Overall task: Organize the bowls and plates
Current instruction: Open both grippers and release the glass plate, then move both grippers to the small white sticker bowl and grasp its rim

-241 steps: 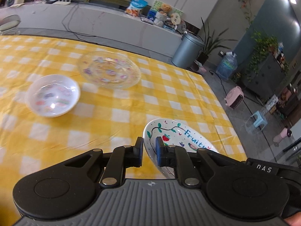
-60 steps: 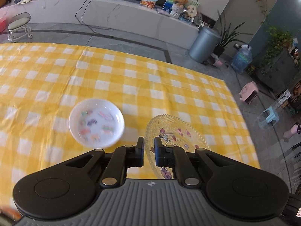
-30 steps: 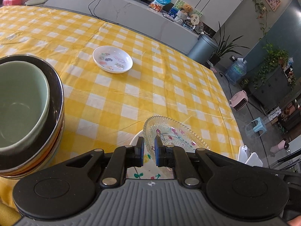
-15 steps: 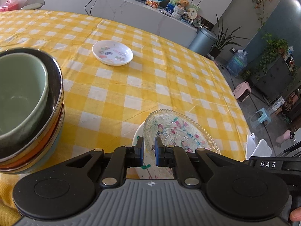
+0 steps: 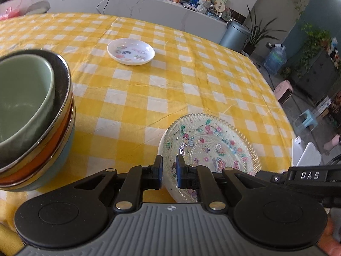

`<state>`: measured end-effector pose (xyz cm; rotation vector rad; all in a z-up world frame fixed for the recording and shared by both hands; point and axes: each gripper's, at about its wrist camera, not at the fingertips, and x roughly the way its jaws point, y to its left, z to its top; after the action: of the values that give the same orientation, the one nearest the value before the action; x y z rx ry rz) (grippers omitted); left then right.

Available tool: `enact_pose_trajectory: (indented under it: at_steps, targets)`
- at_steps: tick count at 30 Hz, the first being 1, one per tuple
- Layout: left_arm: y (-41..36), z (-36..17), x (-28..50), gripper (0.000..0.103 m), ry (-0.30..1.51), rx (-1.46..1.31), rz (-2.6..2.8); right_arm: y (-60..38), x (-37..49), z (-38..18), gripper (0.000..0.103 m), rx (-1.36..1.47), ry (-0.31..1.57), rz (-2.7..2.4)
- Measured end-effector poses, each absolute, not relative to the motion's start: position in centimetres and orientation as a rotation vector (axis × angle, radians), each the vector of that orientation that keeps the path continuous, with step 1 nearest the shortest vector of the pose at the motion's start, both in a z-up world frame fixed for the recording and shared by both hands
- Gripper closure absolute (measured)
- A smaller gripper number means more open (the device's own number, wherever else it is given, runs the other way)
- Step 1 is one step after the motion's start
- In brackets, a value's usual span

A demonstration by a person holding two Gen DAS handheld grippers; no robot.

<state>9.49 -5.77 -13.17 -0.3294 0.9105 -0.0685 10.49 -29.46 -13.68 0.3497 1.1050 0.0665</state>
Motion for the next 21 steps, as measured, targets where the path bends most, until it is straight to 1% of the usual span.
enact_pose_trajectory:
  at_steps: [7, 13, 16, 17, 21]
  targets:
    - [-7.1, -13.1, 9.4, 0.089, 0.909, -0.199, -0.063, -28.8, 10.6, -13.7, 0.099, 0.298, 1.107, 0.063]
    - [-7.6, -13.1, 9.3, 0.089, 0.89, -0.161, -0.061, -28.4, 10.7, -13.7, 0.1, 0.264, 1.108, 0.053]
    - [-7.9, -13.1, 9.3, 0.087, 0.882, -0.14, -0.063, -28.3, 10.8, -13.7, 0.1, 0.26, 1.105, 0.051]
    - [-8.0, -13.1, 9.2, 0.085, 0.88, -0.138, -0.064, -28.3, 10.8, -13.7, 0.1, 0.258, 1.105, 0.049]
    - [-7.6, -13.1, 9.2, 0.083, 0.882, -0.161, -0.067, -28.3, 10.7, -13.5, 0.095, 0.254, 1.095, 0.039]
